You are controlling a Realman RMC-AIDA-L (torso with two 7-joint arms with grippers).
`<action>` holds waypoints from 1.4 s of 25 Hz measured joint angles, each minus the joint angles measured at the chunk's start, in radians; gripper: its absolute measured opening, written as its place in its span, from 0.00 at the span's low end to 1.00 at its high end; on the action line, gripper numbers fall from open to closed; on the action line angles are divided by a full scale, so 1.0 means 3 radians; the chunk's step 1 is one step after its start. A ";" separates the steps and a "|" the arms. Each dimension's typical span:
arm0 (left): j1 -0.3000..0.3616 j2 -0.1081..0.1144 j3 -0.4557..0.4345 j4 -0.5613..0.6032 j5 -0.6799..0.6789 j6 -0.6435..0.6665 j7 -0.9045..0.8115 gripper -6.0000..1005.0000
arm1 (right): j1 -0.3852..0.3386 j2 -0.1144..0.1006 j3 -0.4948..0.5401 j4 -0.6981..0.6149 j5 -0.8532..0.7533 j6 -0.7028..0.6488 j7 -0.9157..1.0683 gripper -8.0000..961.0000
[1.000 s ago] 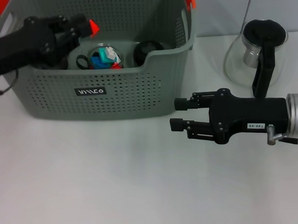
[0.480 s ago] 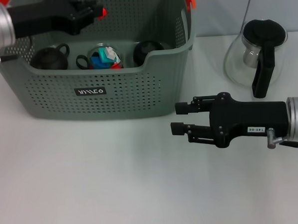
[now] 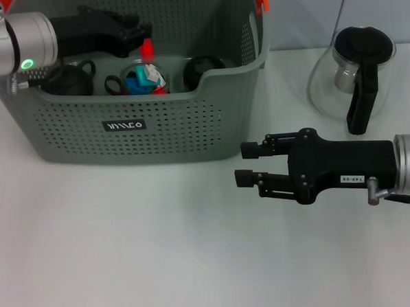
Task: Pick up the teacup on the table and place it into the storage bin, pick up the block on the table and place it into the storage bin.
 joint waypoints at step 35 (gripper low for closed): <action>0.1404 -0.0190 -0.0201 -0.0189 -0.0227 0.2567 0.1985 0.53 | -0.0070 0.0009 0.0098 0.1037 0.0218 0.0065 -0.1608 0.70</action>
